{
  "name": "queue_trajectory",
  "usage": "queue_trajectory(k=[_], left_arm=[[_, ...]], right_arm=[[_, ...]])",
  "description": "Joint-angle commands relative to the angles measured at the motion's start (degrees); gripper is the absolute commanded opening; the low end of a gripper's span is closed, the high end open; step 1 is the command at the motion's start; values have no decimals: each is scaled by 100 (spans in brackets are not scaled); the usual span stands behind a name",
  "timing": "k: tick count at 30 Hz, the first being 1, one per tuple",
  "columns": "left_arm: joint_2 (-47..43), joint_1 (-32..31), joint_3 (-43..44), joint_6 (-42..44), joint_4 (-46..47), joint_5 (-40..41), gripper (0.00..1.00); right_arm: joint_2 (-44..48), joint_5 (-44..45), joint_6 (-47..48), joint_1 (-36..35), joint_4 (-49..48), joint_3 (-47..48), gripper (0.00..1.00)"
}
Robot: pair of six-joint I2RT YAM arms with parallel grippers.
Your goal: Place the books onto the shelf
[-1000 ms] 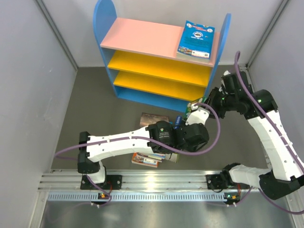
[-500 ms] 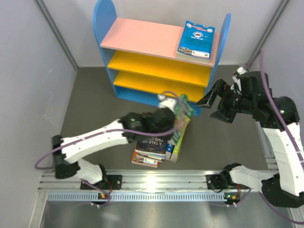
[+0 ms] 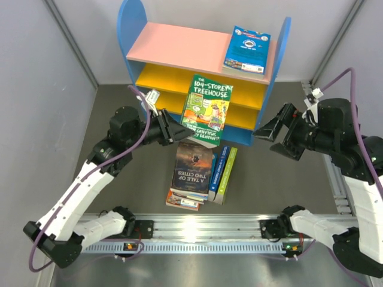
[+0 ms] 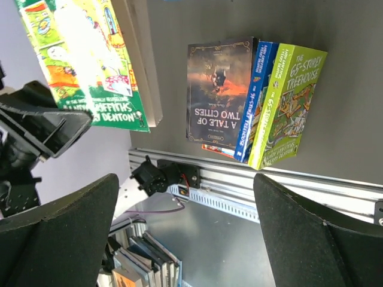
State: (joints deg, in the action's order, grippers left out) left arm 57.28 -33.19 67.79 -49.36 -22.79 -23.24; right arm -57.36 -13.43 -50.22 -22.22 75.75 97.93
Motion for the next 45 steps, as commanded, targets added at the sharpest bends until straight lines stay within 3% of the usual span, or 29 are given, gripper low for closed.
queue_trajectory(k=[1,6,10,14,21,29,35,38,42,43,45], left_arm=[[196,434,-257,-635,1741,-1339,0],[582,700,-476,-978,2225,-1727,0],[697,919,-714,-1400,3217,-1894,0],[925,1165,-592,-1357,3158,-1850,0],[1558,1832,418,-628,1614,-1701,0],[2445,2642,1480,-162,505,-1640,0],[2999,2932,2501,533,-892,-867,0],[3201,2994,2738,551,-1113,-516,11],[3439,3099,3108,586,-1543,73,42],[3465,3099,3178,655,-1606,179,54],[3492,3099,3337,708,-1711,381,62]], right_arm=[[41,-54,-94,60,-165,-20,92],[102,7,-120,60,-165,-28,92],[155,42,-111,60,-165,-133,92],[164,42,-111,68,-209,-221,92],[76,7,-67,60,-323,-336,92],[23,-81,-58,68,-517,-608,92],[15,-116,-41,77,-613,-775,92],[-3,-168,-41,86,-701,-863,92],[-108,-265,-23,104,-780,-837,92],[-152,-274,-6,112,-789,-811,92],[-187,-309,12,112,-807,-802,92]])
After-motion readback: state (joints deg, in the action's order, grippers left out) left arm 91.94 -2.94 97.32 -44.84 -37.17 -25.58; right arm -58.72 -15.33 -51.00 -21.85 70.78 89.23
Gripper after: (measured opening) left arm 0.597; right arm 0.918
